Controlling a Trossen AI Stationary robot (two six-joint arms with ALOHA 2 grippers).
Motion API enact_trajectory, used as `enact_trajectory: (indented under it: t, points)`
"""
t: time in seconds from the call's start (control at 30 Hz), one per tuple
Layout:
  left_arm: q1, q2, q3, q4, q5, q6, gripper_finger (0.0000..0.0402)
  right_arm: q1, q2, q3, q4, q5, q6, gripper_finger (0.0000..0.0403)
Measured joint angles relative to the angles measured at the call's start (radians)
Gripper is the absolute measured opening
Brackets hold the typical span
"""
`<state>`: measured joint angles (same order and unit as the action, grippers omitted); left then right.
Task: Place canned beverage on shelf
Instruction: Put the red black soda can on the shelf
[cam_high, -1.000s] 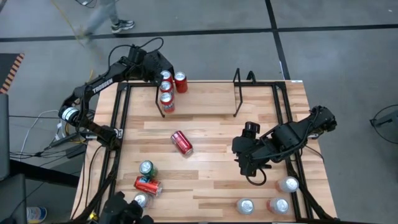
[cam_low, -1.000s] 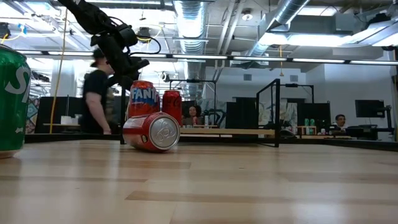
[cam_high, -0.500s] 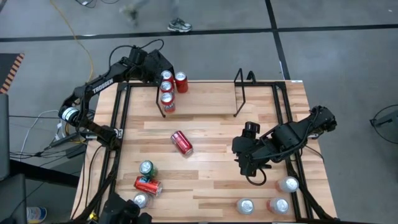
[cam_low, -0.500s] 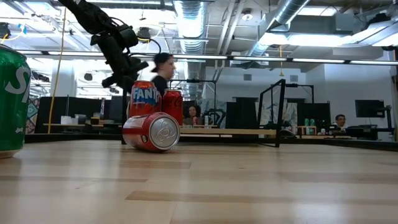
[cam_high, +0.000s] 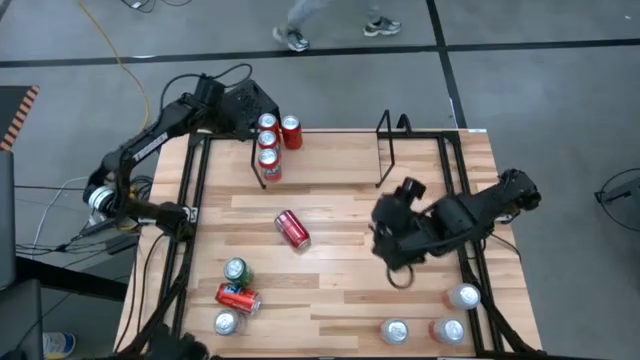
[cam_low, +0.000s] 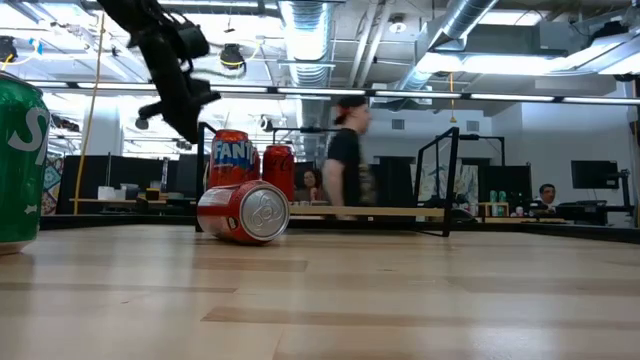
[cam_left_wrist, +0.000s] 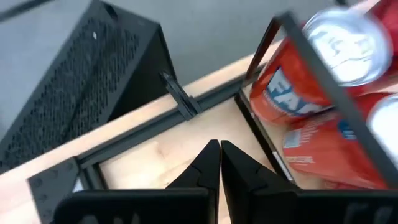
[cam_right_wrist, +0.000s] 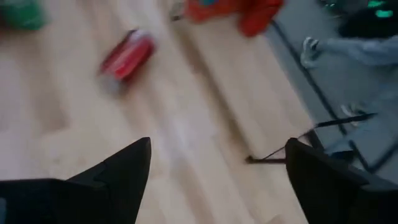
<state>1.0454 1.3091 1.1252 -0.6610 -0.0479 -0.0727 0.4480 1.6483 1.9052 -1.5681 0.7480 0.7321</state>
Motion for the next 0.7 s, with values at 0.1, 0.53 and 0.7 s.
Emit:
enact_trajectory:
  t: [0.1, 0.53, 0.7]
  points:
    - [0.0, -0.076, 0.0, -0.007, 0.017, -0.011, 0.0, -0.099, 0.0, -0.027, 0.002, 0.003, 0.069, 0.0334]
    - [0.0, -0.253, 0.0, -0.028, 0.099, -0.004, 0.0, -0.587, 0.0, -0.194, 0.001, -0.091, 0.014, 0.0105]
    - [0.0, -0.24, 0.0, -0.063, 0.132, 0.014, 0.0, -0.694, 0.002, -0.194, 0.038, -0.099, -0.022, 0.0017]
